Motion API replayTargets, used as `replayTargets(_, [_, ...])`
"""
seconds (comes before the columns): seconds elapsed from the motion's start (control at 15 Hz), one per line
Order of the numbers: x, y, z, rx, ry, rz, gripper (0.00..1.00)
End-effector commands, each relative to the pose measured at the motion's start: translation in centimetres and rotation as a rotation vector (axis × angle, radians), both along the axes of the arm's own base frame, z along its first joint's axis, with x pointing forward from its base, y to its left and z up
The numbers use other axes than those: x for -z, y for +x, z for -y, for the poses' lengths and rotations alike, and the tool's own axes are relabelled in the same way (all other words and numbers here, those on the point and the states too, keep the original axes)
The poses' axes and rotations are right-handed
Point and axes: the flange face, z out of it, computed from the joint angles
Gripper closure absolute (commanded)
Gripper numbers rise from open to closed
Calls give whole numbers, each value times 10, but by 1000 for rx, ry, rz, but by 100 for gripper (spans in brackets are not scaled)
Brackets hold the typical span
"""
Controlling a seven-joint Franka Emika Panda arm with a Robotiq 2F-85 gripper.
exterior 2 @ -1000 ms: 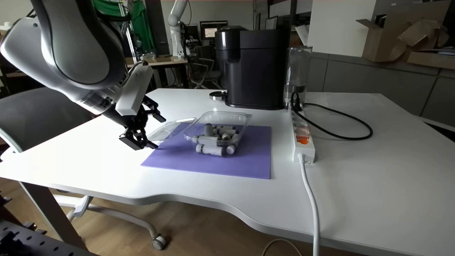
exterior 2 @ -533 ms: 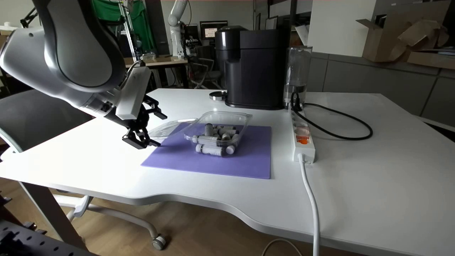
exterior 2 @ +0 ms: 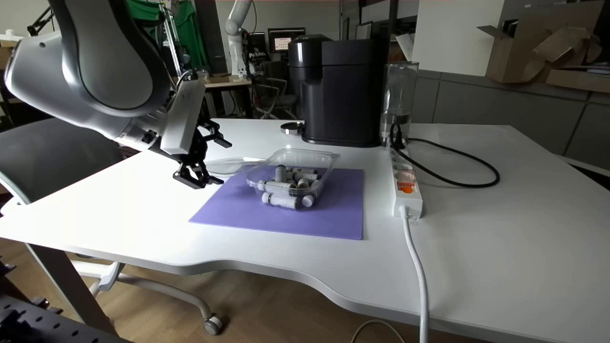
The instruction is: Close the lid of the bowl
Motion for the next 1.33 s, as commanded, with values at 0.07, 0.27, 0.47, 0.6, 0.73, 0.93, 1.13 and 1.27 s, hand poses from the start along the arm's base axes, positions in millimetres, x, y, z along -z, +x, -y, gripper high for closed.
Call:
replayTargets(0.07, [-29, 13, 2, 47, 35, 72, 0])
replayTargets(0.27, [-22, 10, 0, 38, 25, 23, 0])
replayTargets(0.47, [-25, 12, 1, 46, 31, 18, 0])
replayTargets(0.6, [-25, 14, 0, 76, 19, 44, 0])
replayTargets(0.73, [-28, 20, -2, 131, -3, 105, 0])
replayTargets(0.93, [-36, 28, -7, 240, -20, 207, 0])
replayTargets(1.13, [-45, 33, -14, 303, -31, 306, 0])
replayTargets(1.27, [-51, 33, -17, 334, -35, 375, 0])
